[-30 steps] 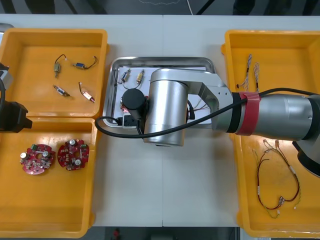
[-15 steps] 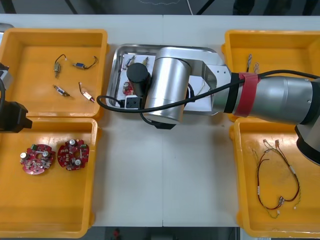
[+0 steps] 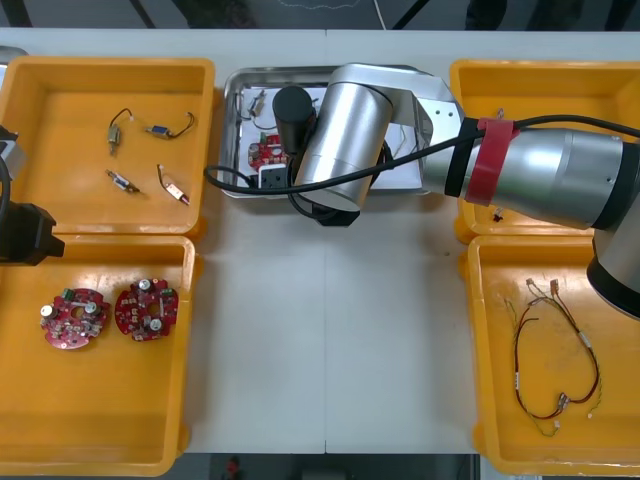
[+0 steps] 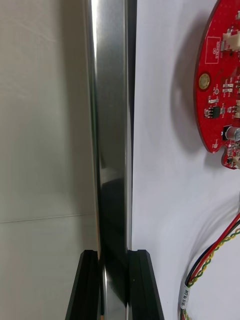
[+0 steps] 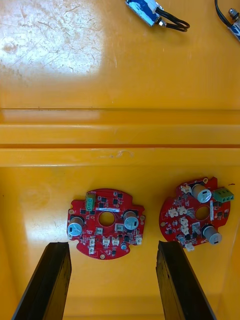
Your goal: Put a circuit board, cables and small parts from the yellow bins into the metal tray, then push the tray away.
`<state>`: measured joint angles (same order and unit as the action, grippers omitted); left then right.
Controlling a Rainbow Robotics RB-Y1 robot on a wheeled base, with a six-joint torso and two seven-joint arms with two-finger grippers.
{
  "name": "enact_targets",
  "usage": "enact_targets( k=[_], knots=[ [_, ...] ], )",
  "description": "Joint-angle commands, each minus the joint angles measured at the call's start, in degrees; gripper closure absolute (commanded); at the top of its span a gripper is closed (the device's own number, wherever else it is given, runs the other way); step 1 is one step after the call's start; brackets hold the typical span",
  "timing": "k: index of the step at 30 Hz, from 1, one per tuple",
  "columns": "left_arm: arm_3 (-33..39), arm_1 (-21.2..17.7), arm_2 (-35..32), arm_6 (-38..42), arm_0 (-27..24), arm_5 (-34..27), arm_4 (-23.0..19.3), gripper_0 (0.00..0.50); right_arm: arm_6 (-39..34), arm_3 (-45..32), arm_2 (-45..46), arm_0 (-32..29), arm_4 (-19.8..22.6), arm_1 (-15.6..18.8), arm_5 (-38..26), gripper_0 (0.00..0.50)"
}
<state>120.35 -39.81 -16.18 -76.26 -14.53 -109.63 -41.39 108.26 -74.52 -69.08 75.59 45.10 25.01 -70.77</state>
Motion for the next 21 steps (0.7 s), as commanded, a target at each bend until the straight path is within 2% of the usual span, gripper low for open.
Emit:
enact_targets(
  k=[1, 5, 16, 21],
  knots=[
    [1.5, -2.3, -1.8, -2.0, 1.1, -0.4, 0.1, 0.0, 3.6, 2.8, 2.3, 4.3, -0.2, -2.6, 0.5, 0.5],
    [1.5, -2.3, -1.8, -2.0, 1.1, -0.4, 0.1, 0.0, 6.5, 5.9, 4.1, 4.3, -0.1, -3.3, 0.9, 0.5],
    [1.5, -2.3, -1.8, -2.0, 1.1, -0.4, 0.1, 0.0, 7.1, 10.1, 4.8, 4.7, 0.7, -3.7, 4.8, 0.5],
    [1.5, -2.3, -1.8, -2.0, 1.1, -0.4, 0.1, 0.0, 7.6, 13.5, 5.4, 4.9, 0.3, -4.9, 6.3, 0.5]
  ],
)
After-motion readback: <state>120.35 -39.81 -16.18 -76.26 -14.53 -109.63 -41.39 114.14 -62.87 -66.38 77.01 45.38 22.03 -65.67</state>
